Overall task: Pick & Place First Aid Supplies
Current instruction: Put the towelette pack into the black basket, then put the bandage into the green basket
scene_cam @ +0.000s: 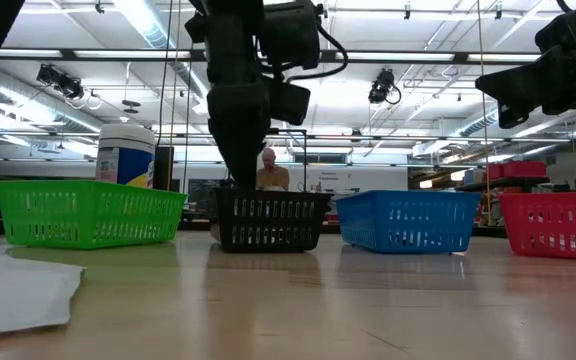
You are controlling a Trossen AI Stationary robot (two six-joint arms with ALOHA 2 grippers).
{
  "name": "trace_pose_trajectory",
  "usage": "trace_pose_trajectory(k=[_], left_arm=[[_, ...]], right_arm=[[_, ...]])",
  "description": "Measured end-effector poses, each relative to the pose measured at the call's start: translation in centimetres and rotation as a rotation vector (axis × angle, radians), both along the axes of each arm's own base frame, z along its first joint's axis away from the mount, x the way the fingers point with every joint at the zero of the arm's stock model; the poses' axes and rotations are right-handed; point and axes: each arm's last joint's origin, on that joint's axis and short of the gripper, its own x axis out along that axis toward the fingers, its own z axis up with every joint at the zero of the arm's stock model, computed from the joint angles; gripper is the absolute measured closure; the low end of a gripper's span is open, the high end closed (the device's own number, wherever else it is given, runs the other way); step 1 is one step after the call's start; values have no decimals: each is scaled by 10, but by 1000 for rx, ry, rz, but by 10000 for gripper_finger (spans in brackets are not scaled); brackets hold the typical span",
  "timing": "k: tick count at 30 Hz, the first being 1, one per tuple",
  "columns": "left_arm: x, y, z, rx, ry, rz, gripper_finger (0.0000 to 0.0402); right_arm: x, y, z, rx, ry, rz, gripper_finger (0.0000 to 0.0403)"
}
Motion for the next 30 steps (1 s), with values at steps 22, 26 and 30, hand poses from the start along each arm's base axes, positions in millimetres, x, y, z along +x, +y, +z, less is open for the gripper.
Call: trace_pose_trajectory(k=[22, 26, 30], left_arm=[[-3, -17, -3, -22, 38, -29, 98], [-12, -29, 5, -31, 94, -64, 91], [-23, -47, 20, -30, 95, -115, 95]], right_arm=[[0, 0, 0, 0, 0, 0, 380], [0, 0, 0, 0, 0, 0, 380], [0, 0, 0, 0, 0, 0, 380]])
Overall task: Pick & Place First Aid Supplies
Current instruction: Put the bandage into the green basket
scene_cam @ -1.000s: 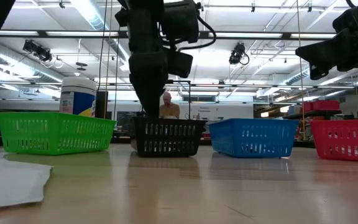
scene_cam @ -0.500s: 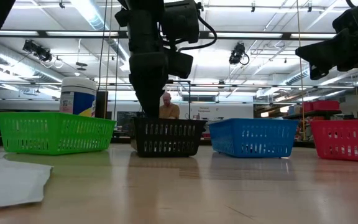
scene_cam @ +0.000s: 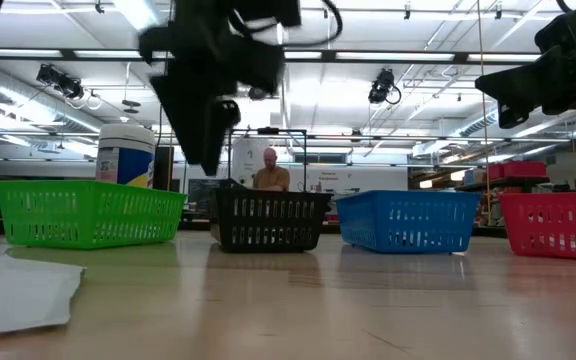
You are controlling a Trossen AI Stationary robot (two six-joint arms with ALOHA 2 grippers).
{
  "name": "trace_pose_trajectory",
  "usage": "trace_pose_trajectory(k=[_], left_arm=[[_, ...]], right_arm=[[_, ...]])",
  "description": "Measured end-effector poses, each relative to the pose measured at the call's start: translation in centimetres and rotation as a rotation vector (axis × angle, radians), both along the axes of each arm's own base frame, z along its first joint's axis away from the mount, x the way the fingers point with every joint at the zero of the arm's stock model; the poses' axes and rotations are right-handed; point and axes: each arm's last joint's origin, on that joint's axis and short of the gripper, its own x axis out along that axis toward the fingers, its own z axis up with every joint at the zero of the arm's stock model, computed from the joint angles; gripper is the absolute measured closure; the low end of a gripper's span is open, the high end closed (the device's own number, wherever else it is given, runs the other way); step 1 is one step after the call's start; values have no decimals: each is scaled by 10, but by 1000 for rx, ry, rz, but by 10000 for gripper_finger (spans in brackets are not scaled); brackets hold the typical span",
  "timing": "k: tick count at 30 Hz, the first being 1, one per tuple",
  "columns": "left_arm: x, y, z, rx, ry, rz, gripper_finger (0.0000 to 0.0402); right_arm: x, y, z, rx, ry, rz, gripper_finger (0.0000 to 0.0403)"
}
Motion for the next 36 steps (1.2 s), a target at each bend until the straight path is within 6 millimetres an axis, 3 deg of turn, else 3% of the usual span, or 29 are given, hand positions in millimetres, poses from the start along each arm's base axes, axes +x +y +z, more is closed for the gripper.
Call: trace_pose_trajectory(k=[9, 16, 25, 30, 36], left_arm=[[-31, -57, 36, -19, -73, -237, 98], [-48, -102, 42, -4, -126, -488, 99], [-62, -144, 24, -13, -262, -849, 99], [-62, -150, 13, -1, -255, -905, 93], [-57, -154, -2, -4, -217, -913, 53]], right_arm=[[0, 0, 0, 0, 0, 0, 380], [0, 0, 0, 0, 0, 0, 380], [0, 0, 0, 0, 0, 0, 380], [0, 0, 0, 0, 0, 0, 380], [0, 0, 0, 0, 0, 0, 380]])
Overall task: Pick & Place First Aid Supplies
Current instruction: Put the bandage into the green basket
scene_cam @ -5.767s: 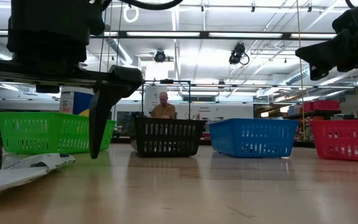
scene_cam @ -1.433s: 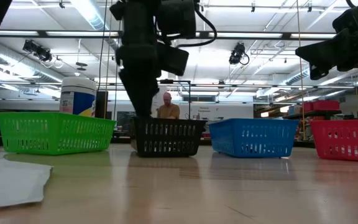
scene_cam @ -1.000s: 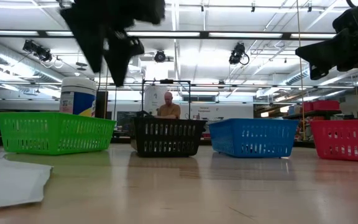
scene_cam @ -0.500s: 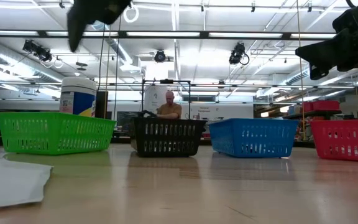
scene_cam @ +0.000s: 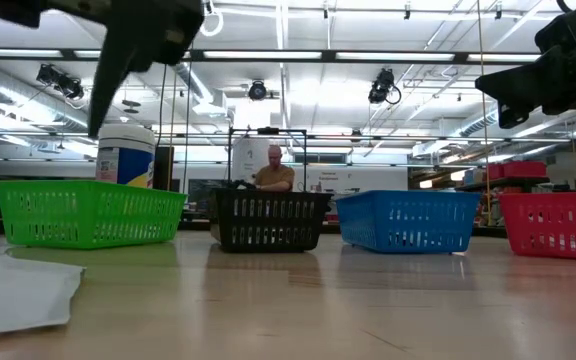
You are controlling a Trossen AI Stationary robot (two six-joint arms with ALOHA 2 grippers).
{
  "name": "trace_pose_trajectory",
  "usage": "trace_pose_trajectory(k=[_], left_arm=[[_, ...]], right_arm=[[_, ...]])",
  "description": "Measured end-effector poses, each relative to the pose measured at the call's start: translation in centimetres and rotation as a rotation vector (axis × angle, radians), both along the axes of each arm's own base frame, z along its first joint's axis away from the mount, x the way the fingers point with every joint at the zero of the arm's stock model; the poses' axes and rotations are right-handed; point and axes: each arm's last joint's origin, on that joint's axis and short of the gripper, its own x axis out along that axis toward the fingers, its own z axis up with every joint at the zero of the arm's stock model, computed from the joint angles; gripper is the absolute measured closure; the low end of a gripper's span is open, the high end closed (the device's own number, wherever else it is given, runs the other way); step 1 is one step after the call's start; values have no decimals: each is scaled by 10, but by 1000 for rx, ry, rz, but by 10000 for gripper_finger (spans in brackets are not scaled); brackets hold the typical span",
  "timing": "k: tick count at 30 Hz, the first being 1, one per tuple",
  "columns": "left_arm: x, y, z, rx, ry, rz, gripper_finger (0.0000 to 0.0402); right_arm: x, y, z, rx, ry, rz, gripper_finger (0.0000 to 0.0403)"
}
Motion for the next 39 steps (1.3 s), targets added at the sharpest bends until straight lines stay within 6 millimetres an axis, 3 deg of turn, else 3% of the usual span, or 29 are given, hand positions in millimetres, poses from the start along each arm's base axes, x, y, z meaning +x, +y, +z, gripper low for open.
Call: trace_pose_trajectory(k=[7, 18, 31, 39], left_arm=[[5, -7, -17, 57, -6, -75, 33], [15, -17, -3, 41, -72, -93, 39], [27, -21, -54, 131, 35, -86, 39], [29, -20, -62, 159, 44, -81, 40]], right_arm=[[0, 0, 0, 0, 0, 0, 380], [0, 0, 0, 0, 0, 0, 380], [0, 0, 0, 0, 0, 0, 380], [0, 0, 0, 0, 0, 0, 380]])
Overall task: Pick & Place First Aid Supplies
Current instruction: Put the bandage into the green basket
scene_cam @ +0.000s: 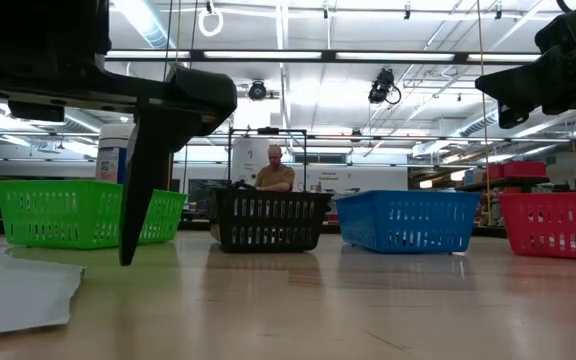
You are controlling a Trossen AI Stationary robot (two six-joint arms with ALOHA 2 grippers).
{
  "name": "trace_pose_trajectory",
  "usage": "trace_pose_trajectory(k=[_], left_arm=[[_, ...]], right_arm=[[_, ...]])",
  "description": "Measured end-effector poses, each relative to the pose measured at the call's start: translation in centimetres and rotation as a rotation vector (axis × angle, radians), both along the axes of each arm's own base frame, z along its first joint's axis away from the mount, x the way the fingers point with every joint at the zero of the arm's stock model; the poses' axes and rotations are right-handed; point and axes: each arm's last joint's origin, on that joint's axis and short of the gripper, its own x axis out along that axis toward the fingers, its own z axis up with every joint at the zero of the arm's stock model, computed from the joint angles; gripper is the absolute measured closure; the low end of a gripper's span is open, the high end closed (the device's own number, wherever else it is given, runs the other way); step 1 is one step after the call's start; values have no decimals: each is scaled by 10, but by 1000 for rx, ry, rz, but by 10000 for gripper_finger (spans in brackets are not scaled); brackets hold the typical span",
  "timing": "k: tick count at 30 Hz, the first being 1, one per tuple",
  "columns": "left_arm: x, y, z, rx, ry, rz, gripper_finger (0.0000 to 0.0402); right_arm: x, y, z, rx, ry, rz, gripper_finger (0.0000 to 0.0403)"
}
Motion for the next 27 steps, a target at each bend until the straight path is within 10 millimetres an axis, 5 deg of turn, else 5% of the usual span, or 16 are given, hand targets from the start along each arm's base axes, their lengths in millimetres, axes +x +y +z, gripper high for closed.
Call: trace_pose_trajectory(k=[27], left_arm=[[8, 12, -8, -33, 58, 34, 66]], right_arm=[[0, 0, 0, 0, 0, 0, 380]])
